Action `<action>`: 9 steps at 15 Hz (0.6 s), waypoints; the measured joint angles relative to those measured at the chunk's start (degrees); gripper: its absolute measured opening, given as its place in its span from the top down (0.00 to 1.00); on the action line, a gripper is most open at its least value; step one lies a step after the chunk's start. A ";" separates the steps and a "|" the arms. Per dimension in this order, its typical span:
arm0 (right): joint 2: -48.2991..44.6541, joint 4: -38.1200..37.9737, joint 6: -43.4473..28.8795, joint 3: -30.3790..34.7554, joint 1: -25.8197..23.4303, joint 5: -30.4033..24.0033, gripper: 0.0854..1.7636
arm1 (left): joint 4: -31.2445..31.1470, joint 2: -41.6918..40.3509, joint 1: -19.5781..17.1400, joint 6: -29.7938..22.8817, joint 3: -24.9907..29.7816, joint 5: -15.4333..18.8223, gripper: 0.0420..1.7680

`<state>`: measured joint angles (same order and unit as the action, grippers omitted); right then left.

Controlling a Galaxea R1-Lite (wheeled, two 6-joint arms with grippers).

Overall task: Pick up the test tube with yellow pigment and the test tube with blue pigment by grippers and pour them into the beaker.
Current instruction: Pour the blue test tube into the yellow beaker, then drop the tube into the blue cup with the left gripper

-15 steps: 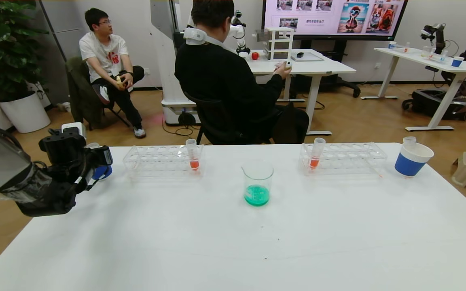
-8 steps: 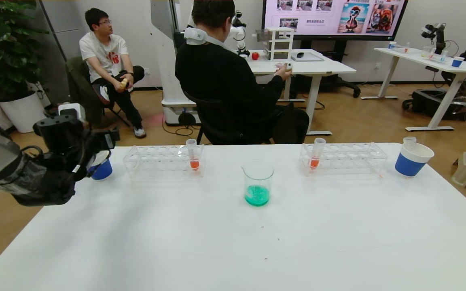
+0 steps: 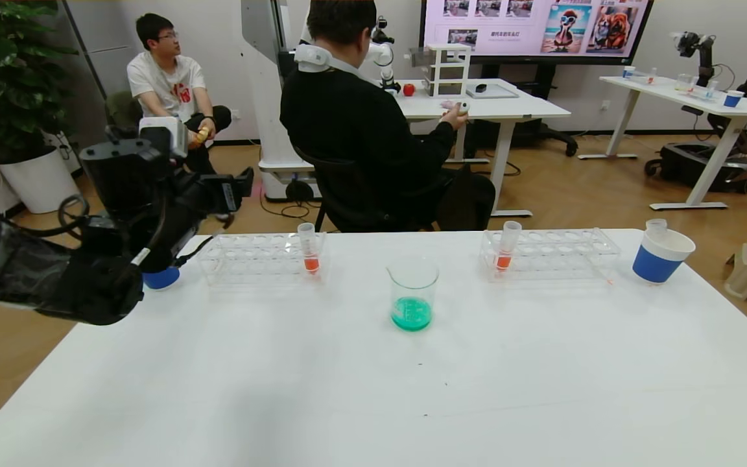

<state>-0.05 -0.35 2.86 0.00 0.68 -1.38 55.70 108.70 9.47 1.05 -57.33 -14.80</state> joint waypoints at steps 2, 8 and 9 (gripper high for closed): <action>0.00 0.00 0.00 0.00 0.00 0.00 0.02 | -3.08 -6.83 0.69 1.60 2.66 0.06 0.01; 0.00 0.02 -0.02 0.00 0.00 0.00 0.02 | -13.20 -31.70 -1.23 7.38 14.58 0.30 0.01; 0.00 0.02 0.00 0.00 0.00 0.00 0.02 | -16.26 -36.08 -1.97 7.70 16.26 0.39 0.01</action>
<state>-0.05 -0.33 2.86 0.00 0.68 -1.38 39.44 72.62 7.50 8.75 -41.07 -14.41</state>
